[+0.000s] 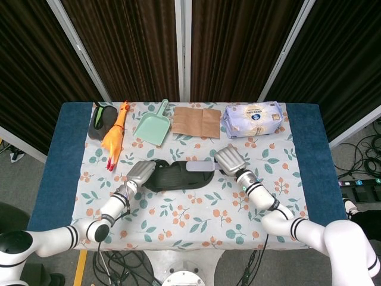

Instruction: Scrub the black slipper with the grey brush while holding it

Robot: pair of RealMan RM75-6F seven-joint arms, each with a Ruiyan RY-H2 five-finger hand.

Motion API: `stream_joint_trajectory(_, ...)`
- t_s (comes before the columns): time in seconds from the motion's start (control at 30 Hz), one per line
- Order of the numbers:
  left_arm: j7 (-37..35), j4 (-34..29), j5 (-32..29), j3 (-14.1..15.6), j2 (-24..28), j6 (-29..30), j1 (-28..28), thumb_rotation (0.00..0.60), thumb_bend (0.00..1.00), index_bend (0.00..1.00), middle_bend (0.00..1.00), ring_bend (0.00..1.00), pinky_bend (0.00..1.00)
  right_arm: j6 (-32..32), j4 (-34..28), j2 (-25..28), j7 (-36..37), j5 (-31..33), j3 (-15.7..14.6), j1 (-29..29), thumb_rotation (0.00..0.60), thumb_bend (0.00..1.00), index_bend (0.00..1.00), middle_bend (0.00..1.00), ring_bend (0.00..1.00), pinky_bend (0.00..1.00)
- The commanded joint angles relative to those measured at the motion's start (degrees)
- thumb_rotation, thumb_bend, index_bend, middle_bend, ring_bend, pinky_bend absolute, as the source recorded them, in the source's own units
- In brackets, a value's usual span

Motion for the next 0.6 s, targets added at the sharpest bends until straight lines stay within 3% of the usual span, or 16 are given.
stream_joint_trajectory(0.03,-0.1,-0.1,0.2,0.0,0.2,0.2,0.1,0.591,0.25,0.4,0.42,0.31,0.35,1.5,-6.4,5.7,1.2,-1.1,-2.1,-2.9,0.6,0.92,1.0,0.98,1.0,1.0)
stream_joint_trajectory(0.2,-0.3,-0.8,1.5,-0.2,0.2,1.6,0.2,0.512,0.24,0.34,0.39,0.31,0.35,2.9,-8.0,9.7,0.6,1.1,-2.6,-5.7,0.6,0.91,1.0,0.98,1.0,1.0)
stream_joint_trajectory(0.3,-0.5,-1.3,2.7,0.0,0.2,2.3,0.3,0.485,0.23,0.29,0.35,0.28,0.33,2.3,-6.9,10.0,1.2,2.8,-2.5,-6.6,0.6,0.82,1.0,0.97,0.99,1.0)
stream_joint_trajectory(0.4,-0.6,-1.7,3.5,0.1,0.5,2.8,0.3,0.464,0.22,0.24,0.3,0.21,0.32,1.1,-4.9,9.3,2.0,3.7,-2.9,-7.2,0.6,0.71,0.99,0.9,0.91,0.97)
stream_joint_trajectory(0.47,-0.7,-1.9,4.0,0.2,0.6,3.1,0.4,0.445,0.22,0.21,0.26,0.17,0.3,-0.1,-3.3,8.6,2.6,4.3,-3.1,-7.4,0.6,0.6,0.9,0.81,0.8,0.86)
stream_joint_trajectory(0.6,-1.5,-2.3,4.8,0.3,1.0,3.8,0.8,0.359,0.22,0.13,0.17,0.09,0.25,-1.4,-1.4,7.6,3.1,5.0,-3.3,-7.8,0.6,0.34,0.46,0.51,0.47,0.53)
